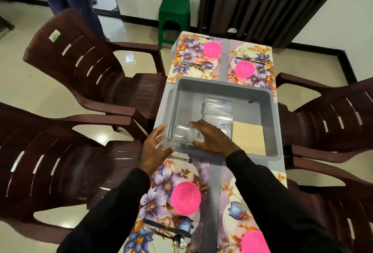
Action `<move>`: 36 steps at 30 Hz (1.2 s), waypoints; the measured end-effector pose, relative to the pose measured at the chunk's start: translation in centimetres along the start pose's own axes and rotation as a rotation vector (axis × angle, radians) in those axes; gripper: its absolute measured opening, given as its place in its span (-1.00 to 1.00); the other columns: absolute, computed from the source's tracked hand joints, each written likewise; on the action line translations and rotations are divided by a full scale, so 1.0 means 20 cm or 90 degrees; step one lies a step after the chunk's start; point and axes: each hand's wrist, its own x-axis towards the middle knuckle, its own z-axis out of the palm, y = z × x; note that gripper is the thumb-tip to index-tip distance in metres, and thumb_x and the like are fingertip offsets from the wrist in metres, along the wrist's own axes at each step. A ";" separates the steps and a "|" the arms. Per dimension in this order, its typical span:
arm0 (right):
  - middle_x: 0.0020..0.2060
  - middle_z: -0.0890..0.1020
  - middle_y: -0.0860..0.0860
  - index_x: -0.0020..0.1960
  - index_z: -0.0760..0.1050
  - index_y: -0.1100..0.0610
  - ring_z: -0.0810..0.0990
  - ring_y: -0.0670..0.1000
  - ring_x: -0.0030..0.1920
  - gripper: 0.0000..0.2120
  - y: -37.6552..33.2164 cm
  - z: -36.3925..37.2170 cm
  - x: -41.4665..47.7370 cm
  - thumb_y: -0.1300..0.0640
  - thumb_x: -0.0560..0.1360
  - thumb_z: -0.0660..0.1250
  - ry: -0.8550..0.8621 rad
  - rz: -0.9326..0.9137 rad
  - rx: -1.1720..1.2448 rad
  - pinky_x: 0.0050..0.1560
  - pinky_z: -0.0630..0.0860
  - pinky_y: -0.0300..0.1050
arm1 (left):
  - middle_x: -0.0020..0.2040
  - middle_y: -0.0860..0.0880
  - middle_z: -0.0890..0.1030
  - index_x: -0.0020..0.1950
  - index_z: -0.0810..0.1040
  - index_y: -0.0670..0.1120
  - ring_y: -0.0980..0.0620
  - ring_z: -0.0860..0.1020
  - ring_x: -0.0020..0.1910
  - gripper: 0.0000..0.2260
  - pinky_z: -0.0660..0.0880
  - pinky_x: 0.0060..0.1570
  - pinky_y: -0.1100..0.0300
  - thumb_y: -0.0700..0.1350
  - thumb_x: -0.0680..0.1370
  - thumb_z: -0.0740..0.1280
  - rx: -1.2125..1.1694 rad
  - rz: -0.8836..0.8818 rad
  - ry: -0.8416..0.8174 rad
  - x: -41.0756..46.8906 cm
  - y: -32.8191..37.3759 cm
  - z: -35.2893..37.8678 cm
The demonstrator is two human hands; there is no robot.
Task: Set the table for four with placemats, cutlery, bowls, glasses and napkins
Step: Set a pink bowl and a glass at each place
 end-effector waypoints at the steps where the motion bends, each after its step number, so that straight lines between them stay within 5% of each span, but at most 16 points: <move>1: 0.40 0.50 0.05 0.51 0.33 0.06 0.54 0.06 0.29 -0.37 -0.03 -0.03 -0.02 -0.13 0.53 0.42 0.010 -0.010 -0.005 0.32 0.50 -0.04 | 0.42 0.02 0.52 0.46 0.44 0.01 0.05 0.48 0.40 -0.28 0.50 0.32 0.18 -0.18 0.34 0.59 0.033 0.032 -0.011 0.01 0.02 0.03; 6: 0.32 0.57 0.10 0.44 0.38 0.09 0.53 0.10 0.24 -0.34 -0.18 -0.19 -0.09 -0.16 0.46 0.49 0.061 -0.077 -0.073 0.27 0.48 0.07 | 0.34 0.05 0.55 0.39 0.51 0.02 0.07 0.52 0.33 -0.37 0.47 0.36 0.05 -0.10 0.35 0.62 0.196 0.158 -0.053 0.05 0.08 0.14; 9: 0.26 0.58 0.16 0.41 0.39 0.12 0.53 0.13 0.19 -0.32 -0.27 -0.25 -0.11 -0.16 0.43 0.53 0.063 -0.098 -0.090 0.20 0.47 0.08 | 0.20 0.09 0.56 0.27 0.51 0.07 0.12 0.52 0.15 -0.43 0.40 0.19 0.45 -0.08 0.34 0.66 0.259 0.209 -0.037 0.05 0.12 0.20; 11: 0.27 0.57 0.15 0.40 0.39 0.12 0.53 0.12 0.20 -0.31 -0.28 -0.26 -0.11 -0.18 0.43 0.53 0.065 -0.102 -0.058 0.21 0.48 0.05 | 0.18 0.12 0.56 0.27 0.52 0.04 0.16 0.51 0.13 -0.42 0.32 0.13 0.55 -0.03 0.33 0.67 0.285 0.227 -0.017 0.05 0.12 0.21; 15: 0.30 0.55 -0.04 0.43 0.37 0.02 0.54 -0.10 0.23 -0.29 -0.17 -0.25 -0.07 -0.22 0.41 0.53 0.076 0.033 0.227 0.24 0.53 -0.22 | 0.13 0.08 0.64 0.19 0.56 -0.03 0.17 0.58 0.14 -0.47 0.48 0.12 0.36 0.01 0.31 0.67 0.252 0.168 -0.004 0.06 0.09 0.14; 18: 0.13 0.64 0.00 0.33 0.47 0.09 0.63 -0.09 0.11 -0.54 0.07 -0.18 -0.06 -0.13 0.54 0.43 0.201 0.179 0.313 0.16 0.60 -0.17 | 0.16 0.06 0.63 0.20 0.55 -0.05 0.18 0.56 0.19 -0.43 0.48 0.14 0.27 0.03 0.29 0.67 0.194 0.119 0.008 0.04 0.04 0.07; 21: 0.12 0.64 0.14 0.27 0.49 0.21 0.63 0.10 0.13 -0.66 0.34 -0.04 -0.07 0.11 0.56 0.43 0.271 0.367 0.211 0.13 0.55 -0.12 | 0.18 0.05 0.62 0.23 0.52 -0.04 0.15 0.56 0.18 -0.38 0.47 0.10 0.32 0.09 0.27 0.66 0.170 0.085 0.024 0.01 0.00 0.00; 23: 0.16 0.60 0.22 0.25 0.47 0.30 0.58 0.22 0.20 -0.65 0.46 0.06 -0.08 0.22 0.53 0.44 0.232 0.453 0.170 0.13 0.47 -0.08 | 0.19 0.02 0.62 0.24 0.51 -0.06 0.08 0.57 0.19 -0.41 0.48 0.09 0.31 -0.04 0.30 0.68 0.164 0.077 0.036 0.00 -0.02 -0.03; 25: 0.21 0.56 0.25 0.28 0.41 0.33 0.55 0.25 0.23 -0.55 0.51 0.12 -0.07 0.24 0.49 0.49 0.187 0.498 0.203 0.19 0.47 -0.01 | 0.21 0.01 0.62 0.25 0.51 -0.05 0.05 0.58 0.19 -0.37 0.52 0.13 0.26 0.05 0.27 0.67 0.153 0.077 0.041 -0.01 -0.03 -0.05; 31: 0.14 0.60 0.21 0.23 0.38 0.24 0.61 0.23 0.15 -0.54 0.47 0.26 -0.01 0.25 0.44 0.53 0.221 0.509 0.249 0.17 0.56 0.13 | 0.16 0.03 0.65 0.19 0.54 -0.04 0.11 0.61 0.17 -0.38 0.54 0.15 0.24 0.19 0.24 0.58 0.108 0.081 0.048 -0.05 -0.05 -0.07; 36: 0.21 0.49 0.18 0.29 0.38 0.16 0.50 0.24 0.21 -0.48 0.44 0.29 0.00 0.11 0.44 0.54 0.184 0.451 -0.038 0.01 0.55 0.10 | 0.15 0.07 0.65 0.15 0.53 0.04 0.15 0.62 0.13 -0.43 0.54 0.07 0.35 0.19 0.23 0.58 0.099 0.059 0.043 -0.07 -0.05 -0.07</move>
